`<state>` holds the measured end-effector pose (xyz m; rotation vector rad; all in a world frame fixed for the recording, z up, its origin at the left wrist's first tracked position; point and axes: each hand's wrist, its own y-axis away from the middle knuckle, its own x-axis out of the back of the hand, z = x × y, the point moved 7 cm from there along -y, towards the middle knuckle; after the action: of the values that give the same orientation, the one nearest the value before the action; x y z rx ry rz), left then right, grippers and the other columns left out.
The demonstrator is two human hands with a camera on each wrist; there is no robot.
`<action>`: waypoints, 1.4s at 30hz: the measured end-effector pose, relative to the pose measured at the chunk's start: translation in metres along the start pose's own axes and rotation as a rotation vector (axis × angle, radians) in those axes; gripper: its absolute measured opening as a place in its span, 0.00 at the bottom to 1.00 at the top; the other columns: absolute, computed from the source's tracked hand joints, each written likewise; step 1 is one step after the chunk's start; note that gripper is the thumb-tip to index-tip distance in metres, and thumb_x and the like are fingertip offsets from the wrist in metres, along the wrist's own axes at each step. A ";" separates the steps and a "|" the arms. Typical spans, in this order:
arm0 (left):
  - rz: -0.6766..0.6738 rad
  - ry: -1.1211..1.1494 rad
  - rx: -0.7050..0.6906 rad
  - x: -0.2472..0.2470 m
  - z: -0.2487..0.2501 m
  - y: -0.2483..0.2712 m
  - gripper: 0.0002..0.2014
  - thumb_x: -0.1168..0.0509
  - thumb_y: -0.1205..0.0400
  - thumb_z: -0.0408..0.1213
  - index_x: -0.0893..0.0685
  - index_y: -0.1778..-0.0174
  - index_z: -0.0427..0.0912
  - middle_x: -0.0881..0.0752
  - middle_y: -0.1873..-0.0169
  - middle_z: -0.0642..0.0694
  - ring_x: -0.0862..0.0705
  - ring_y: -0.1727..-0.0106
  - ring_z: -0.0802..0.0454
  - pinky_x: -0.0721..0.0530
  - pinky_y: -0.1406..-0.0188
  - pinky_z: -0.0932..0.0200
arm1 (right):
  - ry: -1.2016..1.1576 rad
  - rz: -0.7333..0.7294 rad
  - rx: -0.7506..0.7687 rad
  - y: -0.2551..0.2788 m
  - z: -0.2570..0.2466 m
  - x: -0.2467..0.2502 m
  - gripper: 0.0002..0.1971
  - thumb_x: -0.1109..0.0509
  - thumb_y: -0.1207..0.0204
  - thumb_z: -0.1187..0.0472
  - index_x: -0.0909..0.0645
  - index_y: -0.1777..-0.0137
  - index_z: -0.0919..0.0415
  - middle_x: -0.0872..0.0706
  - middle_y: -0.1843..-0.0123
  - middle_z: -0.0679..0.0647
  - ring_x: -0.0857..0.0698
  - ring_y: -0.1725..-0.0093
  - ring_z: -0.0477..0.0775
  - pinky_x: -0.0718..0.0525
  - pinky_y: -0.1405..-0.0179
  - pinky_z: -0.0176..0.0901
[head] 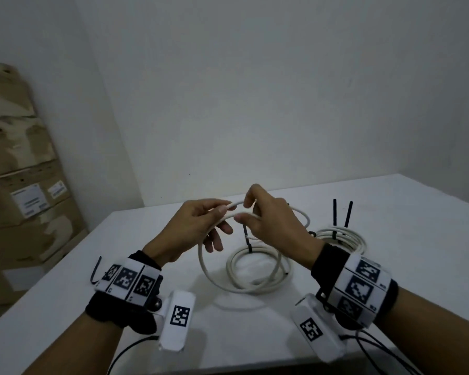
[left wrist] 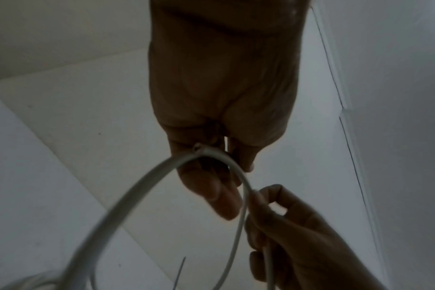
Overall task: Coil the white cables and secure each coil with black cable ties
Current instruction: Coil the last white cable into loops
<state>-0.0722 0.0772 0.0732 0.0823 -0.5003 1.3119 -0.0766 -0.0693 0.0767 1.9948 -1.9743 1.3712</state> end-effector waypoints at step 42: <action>-0.129 0.391 0.143 -0.015 0.008 0.004 0.06 0.33 0.24 0.34 0.22 0.57 0.35 0.18 0.69 0.39 0.19 0.74 0.50 0.18 0.79 0.60 | -0.077 -0.216 -0.007 -0.010 -0.006 0.013 0.16 0.24 0.30 0.46 0.21 0.67 0.58 0.22 0.72 0.47 0.26 0.72 0.46 0.27 0.68 0.44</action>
<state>-0.0812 0.0616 0.0738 -0.0238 -0.0662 1.1983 -0.0741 -0.0744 0.0931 2.2115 -1.7251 1.2561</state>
